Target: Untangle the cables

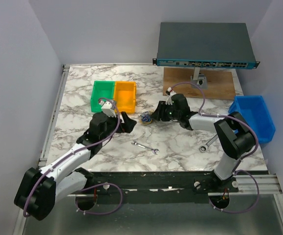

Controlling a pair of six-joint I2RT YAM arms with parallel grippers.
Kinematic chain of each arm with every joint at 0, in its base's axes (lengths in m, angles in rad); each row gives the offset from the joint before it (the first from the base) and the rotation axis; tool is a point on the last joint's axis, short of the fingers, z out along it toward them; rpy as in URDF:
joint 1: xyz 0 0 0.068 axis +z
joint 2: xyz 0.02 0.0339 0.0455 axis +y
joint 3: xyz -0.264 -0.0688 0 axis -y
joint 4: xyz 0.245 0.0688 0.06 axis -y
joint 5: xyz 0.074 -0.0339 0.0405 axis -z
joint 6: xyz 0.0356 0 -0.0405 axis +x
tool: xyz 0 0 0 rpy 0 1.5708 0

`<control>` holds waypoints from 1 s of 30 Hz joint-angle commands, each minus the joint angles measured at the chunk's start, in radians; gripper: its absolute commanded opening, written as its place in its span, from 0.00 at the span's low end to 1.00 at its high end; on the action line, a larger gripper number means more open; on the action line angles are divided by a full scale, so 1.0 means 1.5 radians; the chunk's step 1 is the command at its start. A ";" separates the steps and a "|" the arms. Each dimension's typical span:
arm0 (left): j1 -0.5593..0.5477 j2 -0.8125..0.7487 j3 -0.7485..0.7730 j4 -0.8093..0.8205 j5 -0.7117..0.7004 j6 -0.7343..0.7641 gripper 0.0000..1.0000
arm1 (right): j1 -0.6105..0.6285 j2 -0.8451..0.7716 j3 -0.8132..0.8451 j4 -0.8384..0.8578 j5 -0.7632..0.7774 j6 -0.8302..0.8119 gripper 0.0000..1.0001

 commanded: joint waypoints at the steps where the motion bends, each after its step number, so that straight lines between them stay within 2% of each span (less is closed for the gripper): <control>1: 0.010 0.060 0.057 0.004 0.001 0.007 0.97 | 0.005 0.031 0.024 0.031 -0.019 -0.005 0.32; 3: 0.014 0.095 0.083 0.003 0.029 0.009 0.96 | 0.005 0.025 0.013 0.039 -0.019 -0.006 0.16; 4: 0.015 0.116 0.097 0.000 0.045 0.011 0.95 | 0.005 0.018 0.006 0.042 -0.016 -0.005 0.12; 9: 0.015 0.199 0.158 -0.012 0.091 0.013 0.89 | 0.005 -0.012 -0.028 0.065 -0.013 -0.008 0.03; 27: -0.022 0.455 0.327 -0.070 0.092 0.039 0.69 | 0.005 -0.022 -0.051 0.078 -0.007 0.001 0.01; 28: -0.027 0.470 0.337 -0.076 0.094 0.040 0.66 | 0.005 -0.024 -0.052 0.080 -0.007 0.002 0.01; 30: -0.036 0.492 0.355 -0.089 0.093 0.045 0.55 | 0.005 -0.025 -0.051 0.077 -0.003 0.005 0.01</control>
